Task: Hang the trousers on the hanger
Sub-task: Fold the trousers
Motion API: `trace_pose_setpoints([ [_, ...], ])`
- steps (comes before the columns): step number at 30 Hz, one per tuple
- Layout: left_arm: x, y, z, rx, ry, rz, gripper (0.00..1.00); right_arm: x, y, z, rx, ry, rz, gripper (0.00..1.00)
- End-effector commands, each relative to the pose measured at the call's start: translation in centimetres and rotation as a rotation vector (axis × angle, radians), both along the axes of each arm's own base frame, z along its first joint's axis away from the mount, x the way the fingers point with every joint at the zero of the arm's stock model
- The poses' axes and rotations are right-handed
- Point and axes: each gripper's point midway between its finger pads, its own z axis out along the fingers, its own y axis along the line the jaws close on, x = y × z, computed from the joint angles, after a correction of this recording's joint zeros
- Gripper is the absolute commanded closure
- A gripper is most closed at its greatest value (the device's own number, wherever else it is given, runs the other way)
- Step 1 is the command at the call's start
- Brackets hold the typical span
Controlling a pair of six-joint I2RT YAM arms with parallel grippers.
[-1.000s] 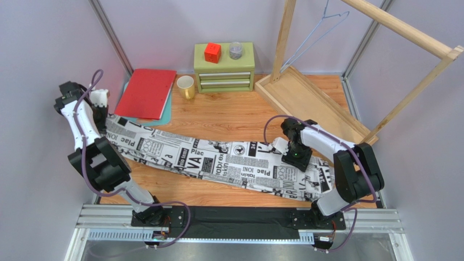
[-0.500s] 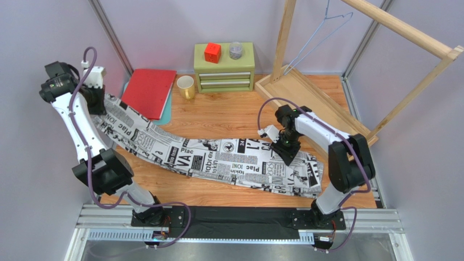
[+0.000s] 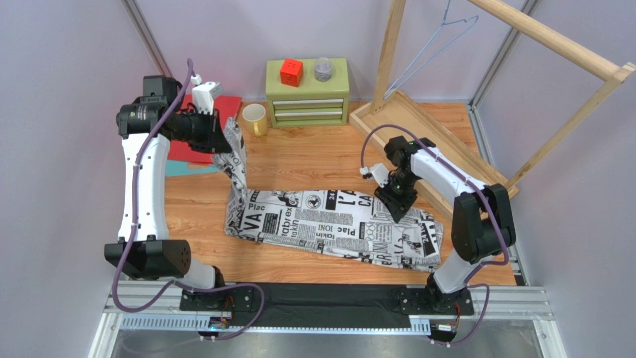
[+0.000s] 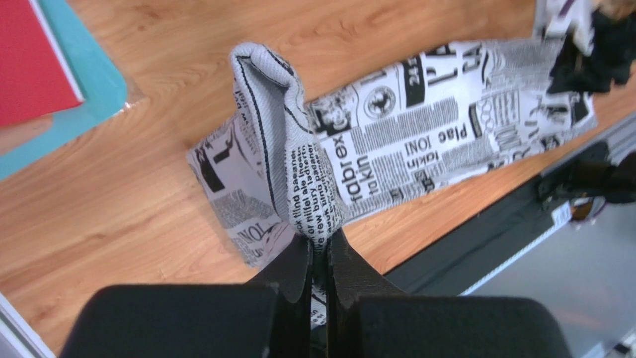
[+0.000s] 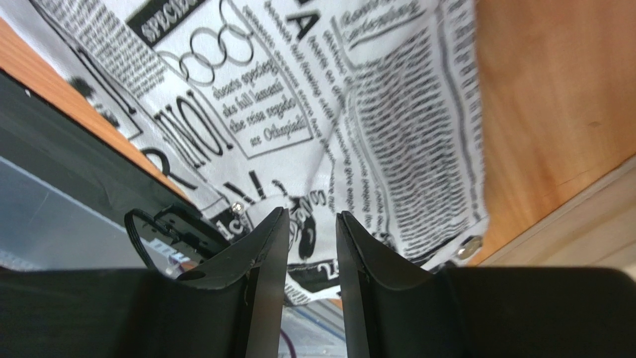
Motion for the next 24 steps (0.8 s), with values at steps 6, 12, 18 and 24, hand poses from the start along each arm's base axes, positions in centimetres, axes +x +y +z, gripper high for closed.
trace_pose_setpoints([
  [6, 1.6, 6.7, 9.2, -0.058, -0.135, 0.331, 1.00, -2.5, 1.3, -5.3, -0.107, 0.101, 0.067, 0.69],
  [12, 0.0, 12.7, 11.9, 0.068, -0.240, 0.547, 1.00, -0.4, 7.2, -6.7, -0.070, 0.094, 0.143, 0.70],
  [18, -2.4, 18.2, 12.1, 0.044, -0.242, 0.718, 1.00, 0.5, 15.5, -7.5, -0.001, 0.086, 0.225, 0.69],
  [24, -2.6, 16.9, 12.0, 0.083, -0.284, 0.637, 1.00, 2.3, 23.1, -3.5, 0.166, 0.073, 0.218, 0.66],
])
